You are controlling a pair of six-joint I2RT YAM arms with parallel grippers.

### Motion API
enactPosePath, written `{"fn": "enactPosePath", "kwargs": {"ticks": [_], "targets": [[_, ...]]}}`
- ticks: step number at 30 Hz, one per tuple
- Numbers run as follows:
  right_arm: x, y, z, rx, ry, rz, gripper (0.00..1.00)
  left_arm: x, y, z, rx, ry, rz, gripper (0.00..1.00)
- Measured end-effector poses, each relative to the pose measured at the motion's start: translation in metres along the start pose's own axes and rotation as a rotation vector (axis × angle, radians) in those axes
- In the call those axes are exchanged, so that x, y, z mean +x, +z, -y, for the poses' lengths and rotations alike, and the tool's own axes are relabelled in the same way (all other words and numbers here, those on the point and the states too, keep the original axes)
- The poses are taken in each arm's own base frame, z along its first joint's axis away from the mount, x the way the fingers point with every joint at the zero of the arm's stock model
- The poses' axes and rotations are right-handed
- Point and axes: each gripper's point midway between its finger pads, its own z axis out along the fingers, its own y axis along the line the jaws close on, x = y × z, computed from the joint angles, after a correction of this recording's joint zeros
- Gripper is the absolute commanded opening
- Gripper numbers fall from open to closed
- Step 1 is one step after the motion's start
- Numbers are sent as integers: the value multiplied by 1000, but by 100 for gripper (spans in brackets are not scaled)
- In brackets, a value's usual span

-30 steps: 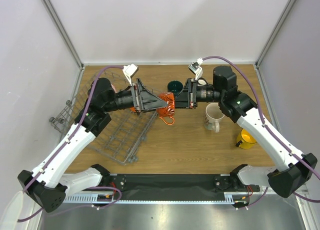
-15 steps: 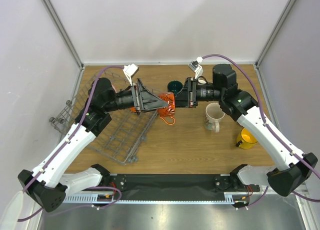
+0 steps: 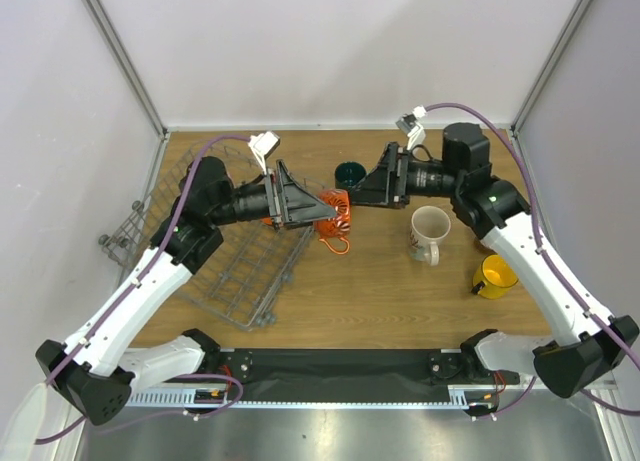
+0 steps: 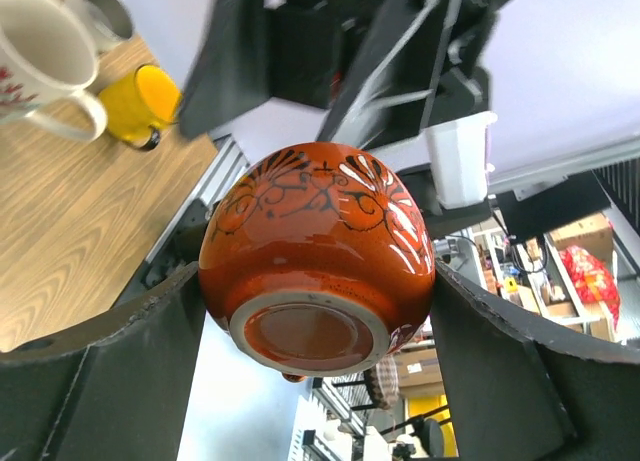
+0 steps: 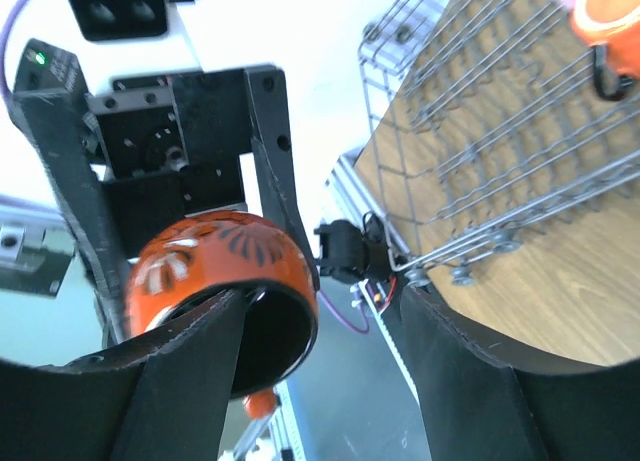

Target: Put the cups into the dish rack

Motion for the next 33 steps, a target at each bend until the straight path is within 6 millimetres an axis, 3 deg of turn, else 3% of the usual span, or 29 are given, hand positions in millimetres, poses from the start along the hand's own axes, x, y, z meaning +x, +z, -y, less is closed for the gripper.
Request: {"fn": "enactPosePath", "kwargs": {"ticks": [4, 8, 12, 17, 25, 33], "targets": [[-11, -18, 12, 54, 14, 54, 70, -6, -10, -21, -86, -46, 24, 0], [-17, -39, 43, 188, 61, 106, 70, -31, -41, -67, -272, -113, 142, 0], [-4, -48, 73, 320, 109, 88, 70, -53, -82, -112, -506, -174, 263, 1], [21, -54, 99, 412, 154, 36, 70, -66, -111, -140, -748, -197, 311, 0], [43, -66, 115, 486, 170, 3, 70, -52, -146, -216, -1088, -336, 332, 0], [46, -81, 121, 534, 169, 25, 70, -46, -160, -293, -1325, -418, 277, 0]]}}
